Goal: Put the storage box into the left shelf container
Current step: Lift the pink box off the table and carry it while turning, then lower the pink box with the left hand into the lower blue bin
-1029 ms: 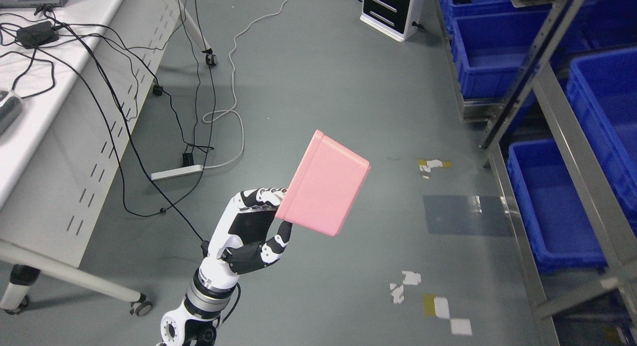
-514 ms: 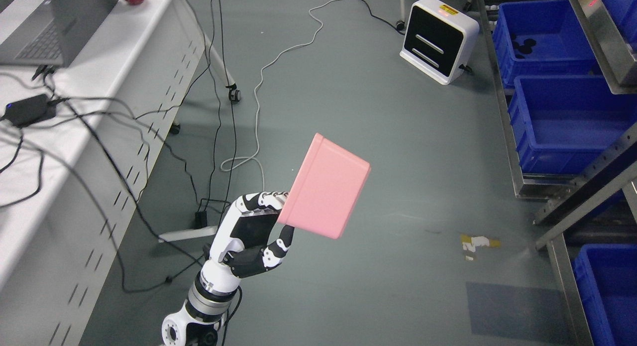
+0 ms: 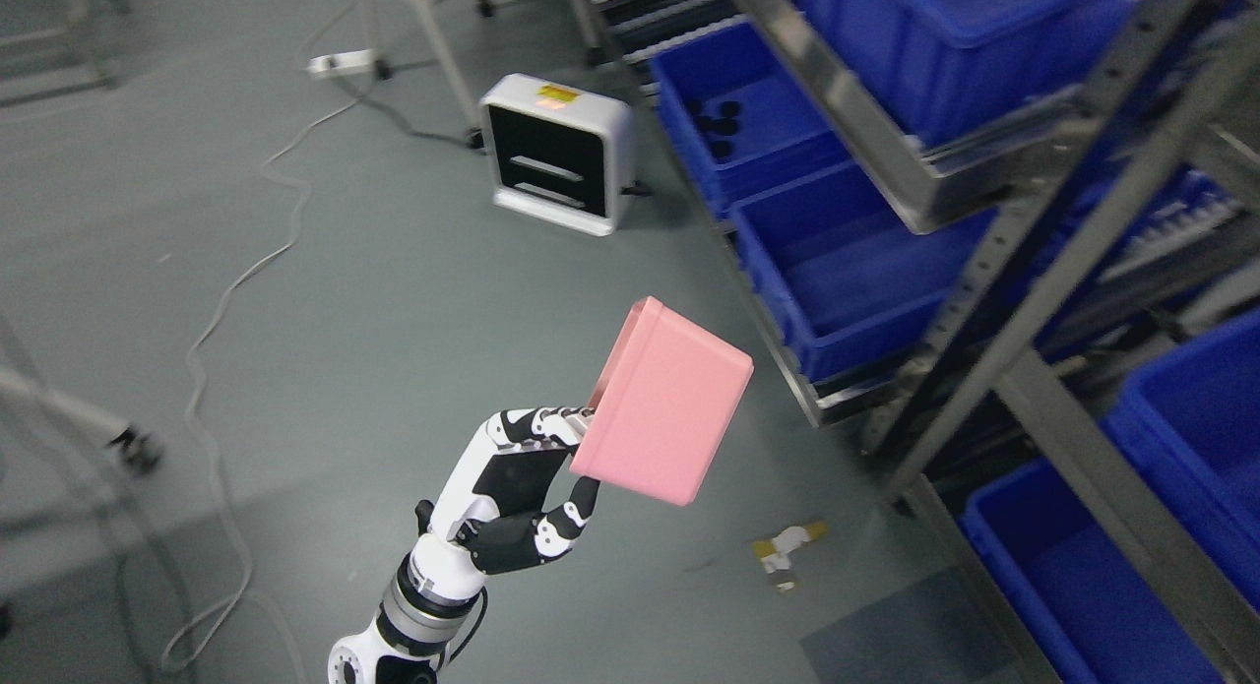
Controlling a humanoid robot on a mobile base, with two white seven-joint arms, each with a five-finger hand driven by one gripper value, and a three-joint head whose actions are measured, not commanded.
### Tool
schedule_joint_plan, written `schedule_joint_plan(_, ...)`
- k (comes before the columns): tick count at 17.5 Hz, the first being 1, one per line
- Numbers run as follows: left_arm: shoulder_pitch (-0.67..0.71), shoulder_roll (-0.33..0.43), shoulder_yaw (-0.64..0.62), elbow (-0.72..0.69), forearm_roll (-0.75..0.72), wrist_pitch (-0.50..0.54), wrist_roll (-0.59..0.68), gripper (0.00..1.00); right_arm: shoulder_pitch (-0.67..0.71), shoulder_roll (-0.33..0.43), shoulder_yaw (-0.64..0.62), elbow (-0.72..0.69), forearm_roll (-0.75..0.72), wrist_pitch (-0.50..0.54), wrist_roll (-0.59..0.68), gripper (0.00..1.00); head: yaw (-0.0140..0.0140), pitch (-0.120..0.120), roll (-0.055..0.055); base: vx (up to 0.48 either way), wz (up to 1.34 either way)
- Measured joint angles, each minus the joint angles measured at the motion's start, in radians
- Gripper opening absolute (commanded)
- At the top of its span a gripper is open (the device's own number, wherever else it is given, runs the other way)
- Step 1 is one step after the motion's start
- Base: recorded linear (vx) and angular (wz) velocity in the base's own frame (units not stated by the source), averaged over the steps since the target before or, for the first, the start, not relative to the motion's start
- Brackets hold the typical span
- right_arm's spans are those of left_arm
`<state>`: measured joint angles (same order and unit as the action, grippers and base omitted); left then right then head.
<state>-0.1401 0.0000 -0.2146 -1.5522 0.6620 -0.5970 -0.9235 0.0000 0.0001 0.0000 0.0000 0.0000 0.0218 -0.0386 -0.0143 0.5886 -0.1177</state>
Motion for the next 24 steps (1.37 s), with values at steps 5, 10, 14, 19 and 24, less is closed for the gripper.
schedule_joint_plan(5,0.035,0.0,-0.013,0.007,-0.004,0.0,-0.026,0.02,0.001,0.0,0.0,0.0,0.0,0.0,-0.004,1.0,0.0,0.0,0.0,0.361,-1.38)
schedule_joint_plan(10,0.099,0.0,-0.029,0.014,-0.038,0.0,-0.062,0.02,0.001,0.0,0.0,0.0,0.0,0.0,-0.004,1.0,0.0,0.0,0.0,0.198,-1.12)
schedule_joint_plan(14,0.121,0.0,-0.005,0.018,-0.066,-0.003,-0.089,0.02,0.0,0.0,0.0,0.0,0.0,0.0,-0.004,1.0,0.0,0.0,0.0,0.088,-1.0)
schedule_joint_plan(19,0.048,0.038,0.09,0.025,-0.154,-0.008,-0.115,0.03,0.0,0.0,0.0,0.0,0.0,0.0,-0.004,1.0,0.0,0.0,0.0,0.054,-0.66)
schedule_joint_plan(24,-0.074,0.108,0.167,0.074,-0.365,0.036,-0.12,0.04,0.0,0.0,0.0,0.0,0.0,0.0,-0.004,1.0,0.0,0.0,0.0,0.024,-0.21)
